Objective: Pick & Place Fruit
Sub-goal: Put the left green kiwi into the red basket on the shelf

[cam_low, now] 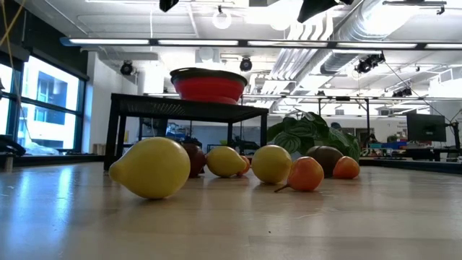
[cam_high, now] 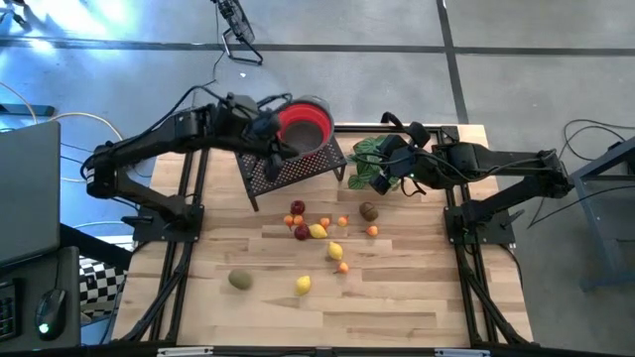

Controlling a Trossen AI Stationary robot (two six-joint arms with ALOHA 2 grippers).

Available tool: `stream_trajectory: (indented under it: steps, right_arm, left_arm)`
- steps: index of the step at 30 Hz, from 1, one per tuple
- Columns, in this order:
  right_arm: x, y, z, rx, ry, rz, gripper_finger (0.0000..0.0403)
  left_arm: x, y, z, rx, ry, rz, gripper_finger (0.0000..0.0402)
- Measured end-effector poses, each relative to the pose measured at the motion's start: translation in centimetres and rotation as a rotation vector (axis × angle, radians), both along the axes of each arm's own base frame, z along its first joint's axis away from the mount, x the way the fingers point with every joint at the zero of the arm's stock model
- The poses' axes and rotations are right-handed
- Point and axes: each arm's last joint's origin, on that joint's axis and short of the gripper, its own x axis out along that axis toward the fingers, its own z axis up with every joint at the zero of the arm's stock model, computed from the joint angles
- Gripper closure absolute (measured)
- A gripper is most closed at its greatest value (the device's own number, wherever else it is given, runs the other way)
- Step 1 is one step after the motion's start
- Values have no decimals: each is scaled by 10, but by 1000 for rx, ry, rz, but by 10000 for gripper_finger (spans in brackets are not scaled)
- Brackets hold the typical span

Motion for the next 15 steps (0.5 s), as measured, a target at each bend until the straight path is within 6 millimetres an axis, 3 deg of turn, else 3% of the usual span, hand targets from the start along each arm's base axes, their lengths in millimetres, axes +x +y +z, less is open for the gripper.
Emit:
stream_trajectory:
  steps: [6,15]
  right_arm:
    - [0,0,0,2,-6,1,359]
    - [2,0,2,-11,-15,20,359]
  left_arm:
    - [4,-23,-1,19,16,-24,398]
    - [-1,-57,-13,-91,149,41,398]
